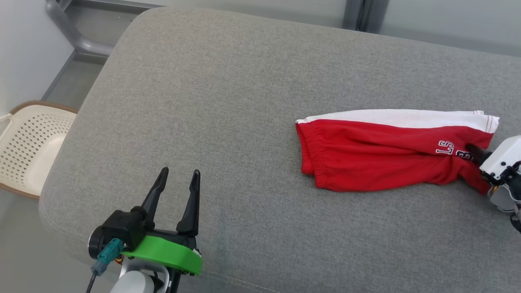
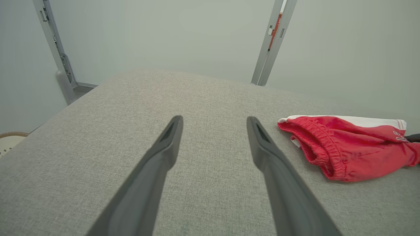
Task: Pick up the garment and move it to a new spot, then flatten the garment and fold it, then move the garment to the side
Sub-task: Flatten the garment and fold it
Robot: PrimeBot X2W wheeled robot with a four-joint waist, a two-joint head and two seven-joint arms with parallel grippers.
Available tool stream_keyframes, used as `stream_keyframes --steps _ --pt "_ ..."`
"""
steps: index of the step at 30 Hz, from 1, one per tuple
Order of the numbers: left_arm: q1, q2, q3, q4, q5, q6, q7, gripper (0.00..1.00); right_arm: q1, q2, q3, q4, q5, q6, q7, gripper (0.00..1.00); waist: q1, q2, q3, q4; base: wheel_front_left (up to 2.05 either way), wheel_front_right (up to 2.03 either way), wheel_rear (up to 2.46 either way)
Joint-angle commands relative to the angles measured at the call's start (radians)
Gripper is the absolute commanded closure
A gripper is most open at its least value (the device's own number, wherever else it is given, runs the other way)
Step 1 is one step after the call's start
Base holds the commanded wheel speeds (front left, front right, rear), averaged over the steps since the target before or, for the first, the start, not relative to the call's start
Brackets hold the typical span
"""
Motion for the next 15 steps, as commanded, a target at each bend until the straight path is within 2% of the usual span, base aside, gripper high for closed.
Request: stream_keyframes --steps 1,3,5,6,15 --pt "0.005 -0.004 0.005 0.007 0.010 -0.004 -0.003 0.00 0.038 0.057 0.011 0.009 0.019 0.001 0.027 0.00 0.0001 0.0000 -0.007 0.003 0.00 0.00 0.00" --pt "0.010 -0.009 0.007 0.013 0.016 -0.010 -0.003 0.00 0.047 0.066 0.010 -0.004 0.038 0.001 0.025 0.00 0.0001 0.0000 -0.011 0.001 0.00 0.00 0.00" --pt "0.009 -0.014 0.010 0.018 0.024 -0.015 -0.003 0.00 0.050 0.059 0.011 -0.023 0.042 0.001 -0.014 0.70 0.0001 0.0000 -0.014 -0.002 0.00 0.00 0.00" --pt "0.009 -0.015 0.011 0.021 0.026 -0.018 -0.003 0.00 0.048 0.056 0.010 -0.038 0.045 0.001 -0.044 1.00 0.0001 0.0000 -0.016 -0.004 0.00 0.00 0.00" --pt "0.021 -0.025 0.021 0.039 0.036 -0.027 -0.003 0.00 0.075 0.022 0.026 -0.101 0.073 0.001 -0.196 1.00 0.0001 0.0000 -0.043 -0.041 0.00 0.00 0.00"
